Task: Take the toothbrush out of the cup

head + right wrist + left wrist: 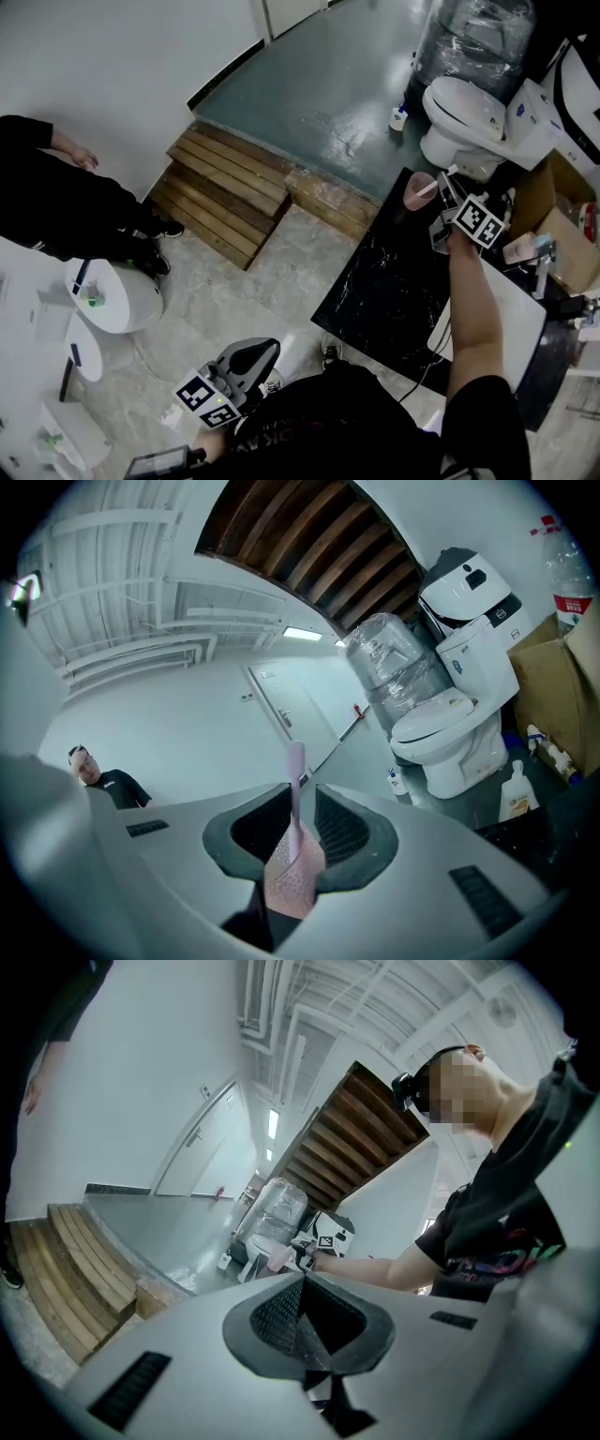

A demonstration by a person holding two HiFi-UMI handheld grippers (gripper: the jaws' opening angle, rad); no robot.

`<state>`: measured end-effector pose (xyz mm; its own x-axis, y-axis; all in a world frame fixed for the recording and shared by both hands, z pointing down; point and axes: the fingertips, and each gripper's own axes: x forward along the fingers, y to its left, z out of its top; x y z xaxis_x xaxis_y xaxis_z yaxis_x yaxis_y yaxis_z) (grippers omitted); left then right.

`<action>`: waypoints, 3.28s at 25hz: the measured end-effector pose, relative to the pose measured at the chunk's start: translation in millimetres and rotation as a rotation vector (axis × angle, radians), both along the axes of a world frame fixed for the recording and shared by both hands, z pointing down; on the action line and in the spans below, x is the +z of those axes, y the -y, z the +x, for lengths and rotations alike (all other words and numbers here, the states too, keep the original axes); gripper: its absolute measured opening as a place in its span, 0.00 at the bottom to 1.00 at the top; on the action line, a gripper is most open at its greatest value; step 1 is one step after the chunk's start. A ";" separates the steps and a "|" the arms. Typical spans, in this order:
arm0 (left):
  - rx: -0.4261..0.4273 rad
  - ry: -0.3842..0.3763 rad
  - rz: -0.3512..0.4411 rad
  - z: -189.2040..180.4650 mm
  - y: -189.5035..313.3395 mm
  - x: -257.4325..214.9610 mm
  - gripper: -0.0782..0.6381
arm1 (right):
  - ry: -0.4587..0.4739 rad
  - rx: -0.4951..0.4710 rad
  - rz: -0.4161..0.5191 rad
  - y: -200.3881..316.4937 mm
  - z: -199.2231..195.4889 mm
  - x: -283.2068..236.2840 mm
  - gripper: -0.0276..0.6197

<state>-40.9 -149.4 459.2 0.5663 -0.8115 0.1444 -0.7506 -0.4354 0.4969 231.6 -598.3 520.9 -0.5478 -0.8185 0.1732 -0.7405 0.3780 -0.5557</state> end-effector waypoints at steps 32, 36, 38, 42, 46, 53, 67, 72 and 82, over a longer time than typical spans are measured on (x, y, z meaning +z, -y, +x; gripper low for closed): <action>0.014 -0.023 0.011 -17.0 -15.6 -2.1 0.12 | -0.204 -0.039 0.209 -25.4 -21.0 -64.0 0.08; 0.033 -0.027 0.019 -20.5 -20.4 -3.8 0.12 | -0.218 -0.026 0.256 -37.1 -22.8 -88.6 0.08; 0.044 -0.028 0.026 -22.4 -23.7 -5.4 0.12 | -0.217 -0.023 0.278 -45.1 -23.7 -100.4 0.08; 0.077 -0.032 0.043 -24.7 -31.1 -9.3 0.12 | -0.216 -0.034 0.311 -67.5 -28.1 -122.4 0.08; 0.125 -0.052 0.049 -26.7 -38.1 -10.5 0.12 | -0.216 -0.036 0.344 -95.7 -34.9 -144.1 0.08; 0.222 -0.085 0.046 -30.1 -56.2 -8.2 0.12 | -0.228 -0.046 0.365 -157.1 -48.1 -164.6 0.08; 0.412 -0.105 0.049 -63.0 -122.8 -6.5 0.12 | -0.195 -0.023 0.389 -320.9 -87.5 -171.2 0.08; 0.489 -0.116 0.024 -72.6 -147.6 2.4 0.12 | -0.186 -0.014 0.400 -383.1 -105.6 -168.5 0.08; 0.631 -0.137 0.040 -63.8 -175.9 -6.8 0.12 | -0.139 -0.010 0.336 -505.7 -141.3 -159.1 0.08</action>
<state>-104.7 26.5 452.3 0.9473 -0.3200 0.0133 -0.2753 -0.7922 0.5446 90.3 -92.6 361.8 -0.5463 -0.8370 -0.0310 -0.7956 0.5302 -0.2930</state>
